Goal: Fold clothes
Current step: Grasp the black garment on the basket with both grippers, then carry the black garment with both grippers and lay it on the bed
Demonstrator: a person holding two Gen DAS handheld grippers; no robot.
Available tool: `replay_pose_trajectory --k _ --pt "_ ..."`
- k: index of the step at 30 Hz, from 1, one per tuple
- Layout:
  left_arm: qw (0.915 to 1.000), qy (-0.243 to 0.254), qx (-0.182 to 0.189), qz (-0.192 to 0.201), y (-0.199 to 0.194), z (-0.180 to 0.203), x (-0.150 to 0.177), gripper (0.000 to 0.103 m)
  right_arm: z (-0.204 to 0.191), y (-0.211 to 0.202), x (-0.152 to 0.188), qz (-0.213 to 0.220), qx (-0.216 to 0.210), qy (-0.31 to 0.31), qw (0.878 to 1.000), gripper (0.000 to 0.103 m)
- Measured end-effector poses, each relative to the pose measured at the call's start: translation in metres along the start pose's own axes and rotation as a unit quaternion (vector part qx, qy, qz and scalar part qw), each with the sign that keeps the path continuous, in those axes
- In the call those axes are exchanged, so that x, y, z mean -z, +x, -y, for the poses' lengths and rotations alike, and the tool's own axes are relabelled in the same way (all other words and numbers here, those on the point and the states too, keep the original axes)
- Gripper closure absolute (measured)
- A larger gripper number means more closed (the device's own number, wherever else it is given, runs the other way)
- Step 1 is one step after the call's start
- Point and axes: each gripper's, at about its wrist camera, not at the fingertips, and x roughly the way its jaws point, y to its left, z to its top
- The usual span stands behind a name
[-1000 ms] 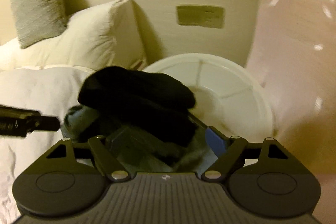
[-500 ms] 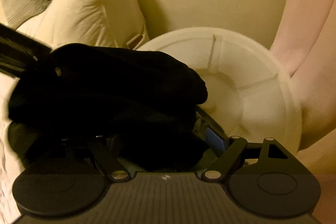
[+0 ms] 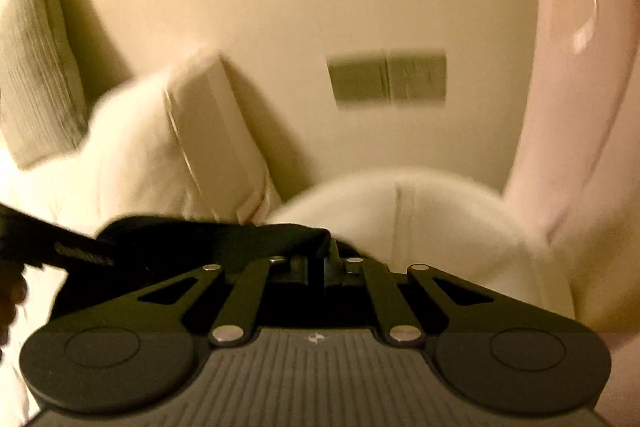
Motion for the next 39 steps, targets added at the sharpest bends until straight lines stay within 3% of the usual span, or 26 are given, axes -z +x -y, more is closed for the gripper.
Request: replay_pose_trajectory --k 4,8,10,13,17,20,22,23,25,26,27,30,33,37,39 --pt "0.997 -0.013 0.018 0.073 -0.055 -0.009 -0.005 0.082 -0.022 -0.03 -0.033 0.075 -0.02 -0.016 0.997 0.099" --pt "0.9845 -0.067 0.034 0.159 -0.128 -0.035 0.005 0.082 -0.055 -0.063 -0.067 0.151 -0.072 -0.047 0.985 0.099" --pt "0.9736 -0.098 0.032 0.203 -0.168 -0.051 0.016 0.083 -0.078 -0.082 -0.085 0.184 -0.108 -0.071 0.974 0.099" --pt "0.9527 -0.136 -0.003 0.272 -0.232 -0.073 0.051 0.083 -0.12 -0.109 -0.101 0.219 -0.173 -0.113 0.954 0.099" --pt "0.9143 -0.207 -0.08 0.339 -0.31 -0.105 0.127 0.083 -0.184 -0.135 -0.101 0.225 -0.275 -0.159 0.921 0.099" --pt "0.8705 -0.289 -0.146 0.37 -0.364 -0.127 0.211 0.083 -0.243 -0.149 -0.078 0.199 -0.358 -0.201 0.89 0.099" --pt "0.8291 -0.352 -0.187 0.392 -0.398 -0.136 0.278 0.083 -0.285 -0.16 -0.051 0.171 -0.411 -0.234 0.864 0.101" --pt "0.8066 -0.387 -0.203 0.398 -0.411 -0.138 0.313 0.083 -0.307 -0.164 -0.034 0.159 -0.423 -0.254 0.855 0.102" --pt "0.7647 -0.447 -0.252 0.39 -0.433 -0.138 0.379 0.083 -0.35 -0.164 0.004 0.089 -0.453 -0.268 0.845 0.101" --pt "0.7447 -0.467 -0.284 0.383 -0.442 -0.135 0.41 0.083 -0.369 -0.171 0.026 0.052 -0.484 -0.271 0.831 0.101" --pt "0.7236 -0.495 -0.301 0.375 -0.452 -0.134 0.445 0.083 -0.385 -0.187 0.049 0.046 -0.505 -0.293 0.811 0.101" --pt "0.6491 -0.596 -0.293 0.371 -0.477 -0.136 0.55 0.083 -0.438 -0.225 0.114 0.011 -0.558 -0.347 0.754 0.102" --pt "0.5837 -0.657 -0.318 0.357 -0.497 -0.122 0.635 0.083 -0.497 -0.258 0.176 -0.055 -0.595 -0.366 0.713 0.102" --pt "0.5226 -0.701 -0.336 0.35 -0.529 -0.089 0.726 0.082 -0.543 -0.335 0.259 -0.053 -0.645 -0.404 0.647 0.103" --pt "0.5008 -0.716 -0.334 0.353 -0.546 -0.075 0.768 0.081 -0.559 -0.378 0.296 -0.053 -0.669 -0.412 0.617 0.103"
